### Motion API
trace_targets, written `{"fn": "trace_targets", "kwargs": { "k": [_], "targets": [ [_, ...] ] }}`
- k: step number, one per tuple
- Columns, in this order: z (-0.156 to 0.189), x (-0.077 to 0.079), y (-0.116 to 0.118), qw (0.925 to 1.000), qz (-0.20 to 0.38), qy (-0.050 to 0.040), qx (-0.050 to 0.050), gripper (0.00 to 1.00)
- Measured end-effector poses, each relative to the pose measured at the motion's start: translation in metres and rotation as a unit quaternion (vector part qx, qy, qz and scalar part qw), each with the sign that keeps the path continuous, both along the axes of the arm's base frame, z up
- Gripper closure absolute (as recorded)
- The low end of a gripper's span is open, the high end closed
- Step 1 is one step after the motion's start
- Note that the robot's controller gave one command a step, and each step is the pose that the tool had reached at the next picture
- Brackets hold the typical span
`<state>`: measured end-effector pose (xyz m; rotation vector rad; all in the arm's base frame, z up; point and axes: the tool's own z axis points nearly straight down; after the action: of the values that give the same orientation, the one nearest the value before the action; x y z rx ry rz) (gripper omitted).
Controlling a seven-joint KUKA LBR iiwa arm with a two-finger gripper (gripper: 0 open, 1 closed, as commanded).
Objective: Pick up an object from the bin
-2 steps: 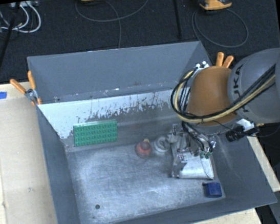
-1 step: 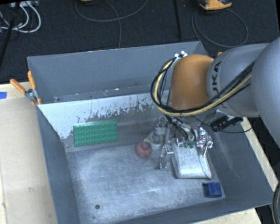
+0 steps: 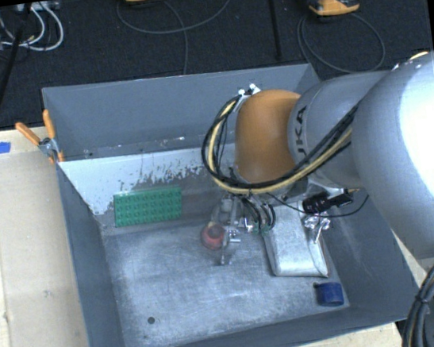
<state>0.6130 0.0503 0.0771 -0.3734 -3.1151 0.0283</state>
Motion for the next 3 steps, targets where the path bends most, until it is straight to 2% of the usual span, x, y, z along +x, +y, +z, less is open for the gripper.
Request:
{"fn": "trace_targets", "kwargs": {
  "k": [1,2,3],
  "targets": [
    [0.003,0.006,0.007,0.9999,0.003,-0.0137,0.007,1.00],
    [-0.002,-0.001,0.011,0.9999,0.004,0.0008,0.009,0.00],
    [0.000,-0.007,0.048,0.9992,-0.038,-0.0075,0.006,0.00]
  ]
}}
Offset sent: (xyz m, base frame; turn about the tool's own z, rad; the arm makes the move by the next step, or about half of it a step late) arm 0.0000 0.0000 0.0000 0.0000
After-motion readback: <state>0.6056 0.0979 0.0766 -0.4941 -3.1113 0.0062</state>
